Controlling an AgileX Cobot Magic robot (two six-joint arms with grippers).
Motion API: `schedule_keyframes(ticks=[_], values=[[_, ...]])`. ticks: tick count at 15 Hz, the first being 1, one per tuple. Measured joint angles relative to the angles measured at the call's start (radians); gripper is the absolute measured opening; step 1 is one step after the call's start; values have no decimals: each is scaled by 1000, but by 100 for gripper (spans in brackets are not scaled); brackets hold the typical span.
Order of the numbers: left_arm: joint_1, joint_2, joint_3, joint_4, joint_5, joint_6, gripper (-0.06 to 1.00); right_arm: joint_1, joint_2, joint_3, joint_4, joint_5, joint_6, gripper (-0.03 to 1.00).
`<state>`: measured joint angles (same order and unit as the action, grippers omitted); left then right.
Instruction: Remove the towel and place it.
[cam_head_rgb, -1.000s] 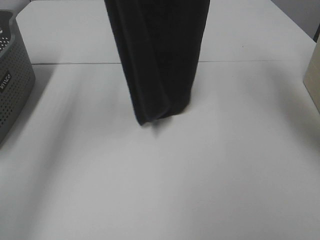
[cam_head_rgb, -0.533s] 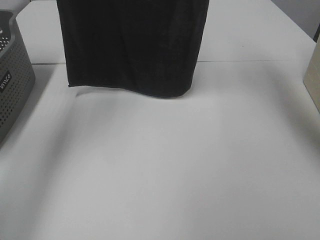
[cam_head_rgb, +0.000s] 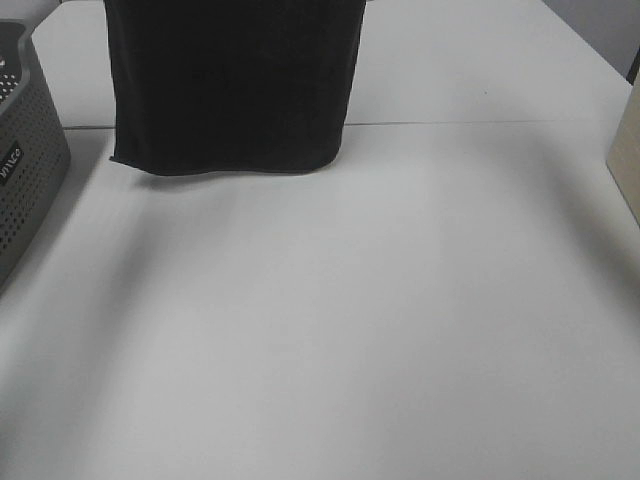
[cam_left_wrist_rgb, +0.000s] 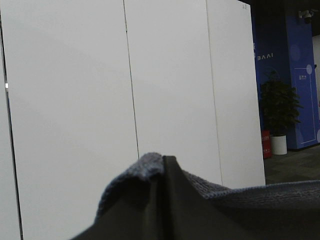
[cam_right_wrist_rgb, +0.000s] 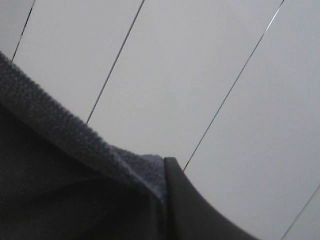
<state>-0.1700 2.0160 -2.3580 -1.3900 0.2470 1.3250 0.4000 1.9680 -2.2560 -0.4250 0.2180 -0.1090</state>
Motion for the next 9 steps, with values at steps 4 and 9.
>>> schedule_keyframes(ticks=[4,9], values=[[0,230,-294,-26,-5,1,0,-41,68,0,6,-114,18,1],[0,314,-440,-91,-7,1,0,-46,72,-27,6,-145,18,1]])
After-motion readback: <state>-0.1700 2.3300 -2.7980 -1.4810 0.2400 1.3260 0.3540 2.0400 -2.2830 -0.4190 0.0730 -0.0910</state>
